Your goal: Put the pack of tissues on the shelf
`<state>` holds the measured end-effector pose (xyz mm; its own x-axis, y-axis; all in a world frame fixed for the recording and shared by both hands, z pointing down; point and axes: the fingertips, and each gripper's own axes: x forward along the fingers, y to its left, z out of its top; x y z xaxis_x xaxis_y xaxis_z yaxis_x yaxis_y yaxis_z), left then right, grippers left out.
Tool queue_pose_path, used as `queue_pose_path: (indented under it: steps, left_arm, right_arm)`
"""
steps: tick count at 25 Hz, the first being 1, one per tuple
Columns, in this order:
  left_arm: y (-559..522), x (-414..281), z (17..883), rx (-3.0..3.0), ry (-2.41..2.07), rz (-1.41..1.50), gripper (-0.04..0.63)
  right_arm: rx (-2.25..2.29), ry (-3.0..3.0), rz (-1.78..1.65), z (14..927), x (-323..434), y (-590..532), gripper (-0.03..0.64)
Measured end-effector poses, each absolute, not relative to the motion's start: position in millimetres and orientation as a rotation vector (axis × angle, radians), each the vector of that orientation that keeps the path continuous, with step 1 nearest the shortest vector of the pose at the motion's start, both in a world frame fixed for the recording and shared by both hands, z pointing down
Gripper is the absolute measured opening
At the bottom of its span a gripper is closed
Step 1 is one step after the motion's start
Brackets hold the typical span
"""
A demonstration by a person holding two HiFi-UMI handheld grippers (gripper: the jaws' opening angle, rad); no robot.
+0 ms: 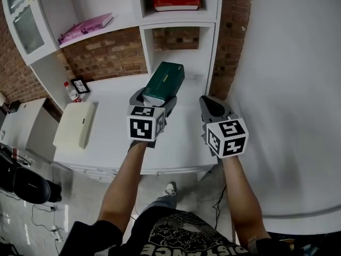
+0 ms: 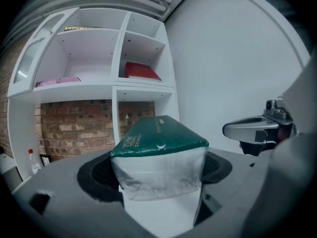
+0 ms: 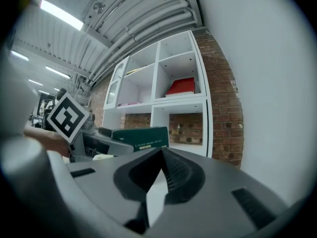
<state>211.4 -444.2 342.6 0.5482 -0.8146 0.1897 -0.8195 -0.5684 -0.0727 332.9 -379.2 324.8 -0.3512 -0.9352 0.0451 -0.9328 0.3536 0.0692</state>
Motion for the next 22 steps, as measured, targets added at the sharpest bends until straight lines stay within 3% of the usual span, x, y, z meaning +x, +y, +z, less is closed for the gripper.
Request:
queue_pose_path:
  steps: [22]
  left_arm:
    - [-590,277,352,2.814,-1.295,0.365,0.448]
  right_arm:
    - [1.806,-2.417,-0.055,331,363,-498,0.005]
